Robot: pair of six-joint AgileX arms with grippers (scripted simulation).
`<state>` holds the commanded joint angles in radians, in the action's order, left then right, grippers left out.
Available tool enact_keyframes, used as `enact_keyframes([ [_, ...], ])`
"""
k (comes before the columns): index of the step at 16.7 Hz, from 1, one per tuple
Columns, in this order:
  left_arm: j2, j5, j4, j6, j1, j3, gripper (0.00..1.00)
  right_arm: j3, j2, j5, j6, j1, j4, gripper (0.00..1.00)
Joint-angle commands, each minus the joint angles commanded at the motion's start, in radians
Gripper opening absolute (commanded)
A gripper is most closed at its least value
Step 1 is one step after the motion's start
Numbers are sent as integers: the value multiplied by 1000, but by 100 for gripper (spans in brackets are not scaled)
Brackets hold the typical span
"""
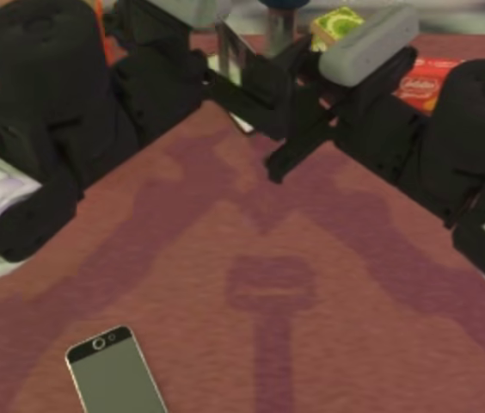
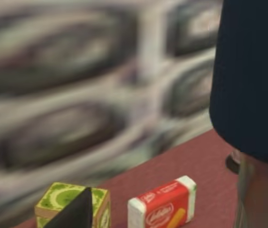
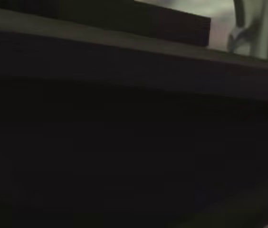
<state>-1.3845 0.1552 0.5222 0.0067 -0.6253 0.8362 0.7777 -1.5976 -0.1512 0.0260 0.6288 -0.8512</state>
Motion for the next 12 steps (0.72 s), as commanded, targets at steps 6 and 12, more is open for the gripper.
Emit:
enact_keyframes([
  [6,-144,-19,42,0,-22,105,100,0,0,0,0,0,0,0],
  [12,-144,-19,42,0,-22,105,70,0,0,0,0,0,0,0],
])
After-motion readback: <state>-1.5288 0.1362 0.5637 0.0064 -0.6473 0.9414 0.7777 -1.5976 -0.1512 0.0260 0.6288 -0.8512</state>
